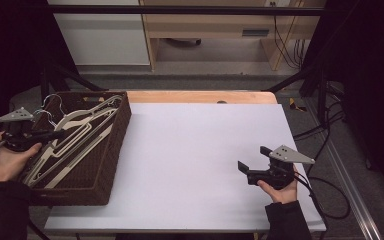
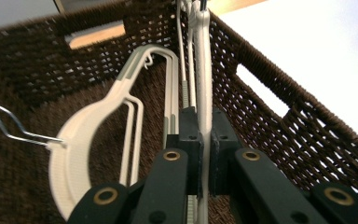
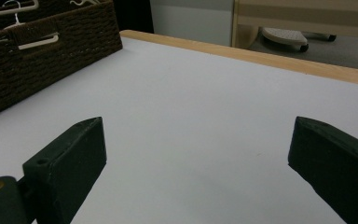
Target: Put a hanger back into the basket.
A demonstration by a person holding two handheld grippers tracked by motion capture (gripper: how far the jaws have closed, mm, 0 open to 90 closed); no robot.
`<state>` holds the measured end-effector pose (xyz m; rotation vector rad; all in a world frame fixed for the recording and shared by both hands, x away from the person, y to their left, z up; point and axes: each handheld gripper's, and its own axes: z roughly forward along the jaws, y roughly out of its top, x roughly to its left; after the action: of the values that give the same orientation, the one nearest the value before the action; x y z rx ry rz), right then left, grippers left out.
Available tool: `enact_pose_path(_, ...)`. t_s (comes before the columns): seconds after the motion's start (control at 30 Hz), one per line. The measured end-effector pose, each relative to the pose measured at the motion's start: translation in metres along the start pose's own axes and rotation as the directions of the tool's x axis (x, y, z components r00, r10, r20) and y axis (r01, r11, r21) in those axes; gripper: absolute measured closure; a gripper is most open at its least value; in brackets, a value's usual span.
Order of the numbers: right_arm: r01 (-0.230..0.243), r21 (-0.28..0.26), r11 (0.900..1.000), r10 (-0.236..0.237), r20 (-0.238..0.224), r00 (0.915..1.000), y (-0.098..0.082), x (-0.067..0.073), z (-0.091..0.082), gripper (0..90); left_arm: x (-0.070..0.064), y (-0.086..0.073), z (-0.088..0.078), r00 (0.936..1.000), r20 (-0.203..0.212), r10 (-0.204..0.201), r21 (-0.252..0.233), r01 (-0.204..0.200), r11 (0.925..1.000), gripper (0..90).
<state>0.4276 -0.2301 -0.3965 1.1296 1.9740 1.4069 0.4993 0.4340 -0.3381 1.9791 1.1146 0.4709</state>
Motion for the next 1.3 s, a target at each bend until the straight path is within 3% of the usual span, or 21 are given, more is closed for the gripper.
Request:
enact_pose_path(0.27, -0.002, 0.001, 1.0, 0.002, 0.004, 1.0, 0.0, 0.0, 0.001, 4.5, 0.005, -0.015, 0.017, 0.9986, -0.001, -0.052, 0.052, 0.052, 0.9973, 85.6)
enact_pose_path(0.47, -0.001, 0.001, 1.0, 0.001, 0.001, 1.0, 0.0, 0.0, 0.0, 4.5, 0.01, -0.023, 0.03, 0.9927, -0.062, -0.103, 0.12, 0.11, 0.9867, 83.7)
enact_pose_path(0.53, 0.002, 0.002, 1.0, -0.002, -0.001, 1.0, 0.0, 0.0, 0.0, 4.5, 0.013, -0.027, 0.033, 0.9881, -0.103, -0.114, 0.143, 0.128, 0.9813, 83.0)
enact_pose_path(0.67, -0.002, 0.003, 1.0, 0.002, -0.001, 1.0, -0.001, 0.001, 0.002, 4.5, 0.019, -0.031, 0.03, 0.979, -0.146, -0.142, 0.139, 0.163, 0.9769, 81.2)
enact_pose_path(0.8, 0.0, 0.009, 1.0, 0.0, -0.004, 1.0, -0.001, 0.002, 0.003, 4.5, 0.024, -0.036, 0.03, 0.9629, -0.2, -0.181, 0.144, 0.212, 0.9666, 72.0)
enact_pose_path(0.9, -0.001, 0.011, 1.0, 0.002, -0.003, 1.0, -0.002, 0.002, 0.004, 4.5, 0.027, -0.04, 0.031, 0.95, -0.228, -0.213, 0.158, 0.252, 0.9547, 64.5)
enact_pose_path(1.03, -0.001, 0.012, 1.0, 0.001, -0.005, 1.0, -0.002, 0.002, 0.004, 4.5, 0.029, -0.042, 0.033, 0.9376, -0.265, -0.225, 0.177, 0.277, 0.9446, 55.4)
enact_pose_path(1.07, -0.001, 0.011, 1.0, 0.001, -0.005, 1.0, -0.002, 0.002, 0.004, 4.5, 0.029, -0.042, 0.033, 0.9383, -0.27, -0.216, 0.186, 0.271, 0.9446, 52.3)
enact_pose_path(1.17, 0.0, 0.01, 1.0, 0.0, -0.005, 1.0, -0.002, 0.002, 0.004, 4.5, 0.027, -0.042, 0.031, 0.9323, -0.283, -0.226, 0.177, 0.282, 0.943, 47.3)
enact_pose_path(1.2, -0.002, 0.008, 1.0, 0.002, -0.006, 1.0, -0.001, 0.002, 0.004, 4.5, 0.026, -0.042, 0.028, 0.9282, -0.285, -0.239, 0.152, 0.29, 0.945, 46.2)
enact_pose_path(1.23, 0.001, 0.006, 1.0, -0.001, -0.004, 1.0, -0.001, 0.002, 0.003, 4.5, 0.025, -0.041, 0.025, 0.9303, -0.284, -0.232, 0.148, 0.282, 0.948, 45.5)
enact_pose_path(1.3, -0.002, 0.003, 1.0, 0.002, -0.007, 1.0, -0.001, 0.002, 0.003, 4.4, 0.019, -0.038, 0.017, 0.929, -0.284, -0.238, 0.096, 0.274, 0.9569, 41.8)
